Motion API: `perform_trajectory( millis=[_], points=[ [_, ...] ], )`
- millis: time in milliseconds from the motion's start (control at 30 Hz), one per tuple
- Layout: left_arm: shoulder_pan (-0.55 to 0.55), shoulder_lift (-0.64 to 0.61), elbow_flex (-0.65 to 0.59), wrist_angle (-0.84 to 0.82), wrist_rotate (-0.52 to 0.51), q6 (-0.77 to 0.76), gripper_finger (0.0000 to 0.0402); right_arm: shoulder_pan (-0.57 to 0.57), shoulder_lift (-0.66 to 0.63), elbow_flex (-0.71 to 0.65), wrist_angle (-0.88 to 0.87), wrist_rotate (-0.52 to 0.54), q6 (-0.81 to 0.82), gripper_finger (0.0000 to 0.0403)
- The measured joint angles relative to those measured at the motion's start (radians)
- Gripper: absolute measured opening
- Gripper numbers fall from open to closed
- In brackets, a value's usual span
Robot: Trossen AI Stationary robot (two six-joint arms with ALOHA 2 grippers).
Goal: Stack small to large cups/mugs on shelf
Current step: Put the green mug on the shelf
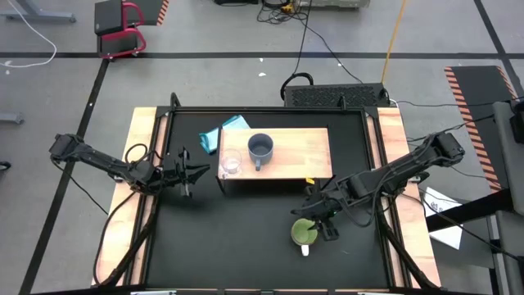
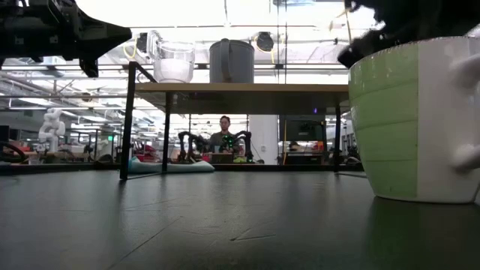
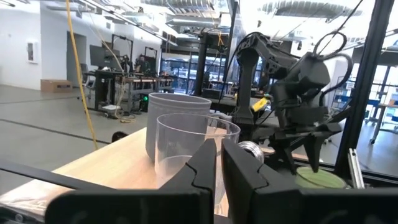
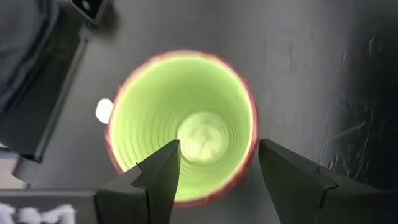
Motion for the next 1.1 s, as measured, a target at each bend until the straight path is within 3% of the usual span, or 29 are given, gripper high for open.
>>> perform_trajectory(
  millis=[267, 1100],
  points=[
    [0.000, 0.000, 0.000, 0.000, 0.006, -0.090, 0.0026, -0.005, 0.000, -0.052, 0.028, 0.000, 0.006, 0.0208],
    [0.000, 0.000, 0.000, -0.017, 0.014, -0.088, 0.0026, -0.005, 0.001, -0.052, 0.069, 0.001, -0.049, 0.0208]
  ],
)
